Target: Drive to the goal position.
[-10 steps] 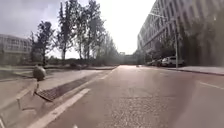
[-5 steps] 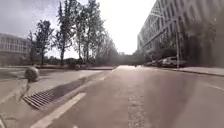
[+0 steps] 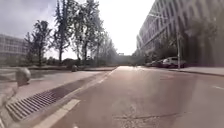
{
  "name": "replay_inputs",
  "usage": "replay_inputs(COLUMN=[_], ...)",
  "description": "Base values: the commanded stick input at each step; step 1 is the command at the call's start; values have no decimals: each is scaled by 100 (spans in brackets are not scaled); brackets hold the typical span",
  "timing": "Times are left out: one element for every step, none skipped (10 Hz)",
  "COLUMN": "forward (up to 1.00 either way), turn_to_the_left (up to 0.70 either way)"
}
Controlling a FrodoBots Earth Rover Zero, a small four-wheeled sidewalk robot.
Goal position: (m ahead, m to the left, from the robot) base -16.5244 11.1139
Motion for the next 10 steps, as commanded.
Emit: replay_inputs(forward=[70, 70, 70, 70, 70, 70, 70, 70, 70, 70], turn_to_the_left=[14, 14, 14, 14, 14, 14, 14, 14, 14, 14])
